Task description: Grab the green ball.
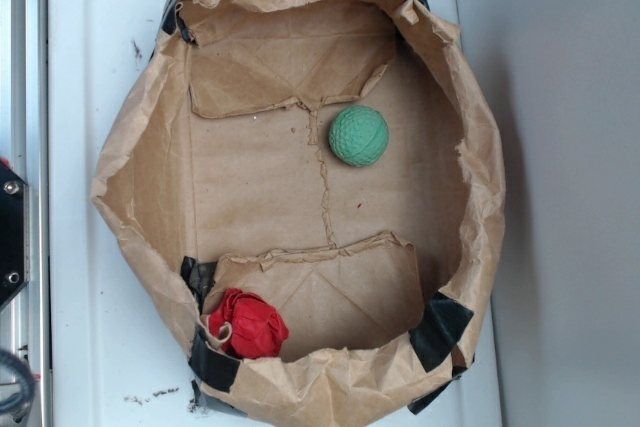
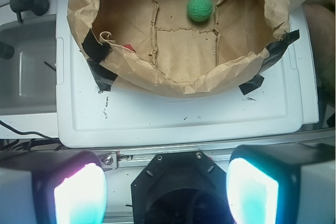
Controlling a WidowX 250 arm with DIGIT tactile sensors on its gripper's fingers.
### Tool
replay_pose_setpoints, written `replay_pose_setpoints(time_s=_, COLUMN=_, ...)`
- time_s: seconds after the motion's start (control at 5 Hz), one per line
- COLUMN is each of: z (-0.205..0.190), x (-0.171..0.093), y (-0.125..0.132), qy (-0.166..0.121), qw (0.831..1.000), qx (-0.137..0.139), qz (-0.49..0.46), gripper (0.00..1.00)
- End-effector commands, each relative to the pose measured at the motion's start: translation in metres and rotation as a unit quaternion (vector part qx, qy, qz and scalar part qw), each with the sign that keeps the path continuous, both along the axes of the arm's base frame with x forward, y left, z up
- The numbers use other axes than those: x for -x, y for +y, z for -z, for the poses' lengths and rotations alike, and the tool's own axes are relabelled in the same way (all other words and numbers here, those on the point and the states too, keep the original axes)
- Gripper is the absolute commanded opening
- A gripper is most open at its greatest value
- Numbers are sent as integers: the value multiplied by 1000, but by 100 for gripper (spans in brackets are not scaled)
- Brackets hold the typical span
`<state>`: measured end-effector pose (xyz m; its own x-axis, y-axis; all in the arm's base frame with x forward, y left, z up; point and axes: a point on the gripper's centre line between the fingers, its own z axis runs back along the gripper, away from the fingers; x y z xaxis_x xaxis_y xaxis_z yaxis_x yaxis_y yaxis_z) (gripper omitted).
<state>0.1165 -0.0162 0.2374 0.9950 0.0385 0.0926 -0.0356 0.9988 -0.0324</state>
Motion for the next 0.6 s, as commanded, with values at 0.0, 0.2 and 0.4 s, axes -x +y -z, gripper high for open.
replay_pose_setpoints(time_s=0.0, z=0, x=0, y=0, qy=0, qw=1000, qx=0, qz=0, gripper=100)
replay_pose_setpoints(time_s=0.2, z=7, x=-50, y=5, qy=-16, qw=1000, qx=1, qz=25, gripper=100)
replay_pose_setpoints(time_s=0.4, z=6, x=-100, y=23, qy=-39, qw=998, qx=-1, qz=42, gripper=100)
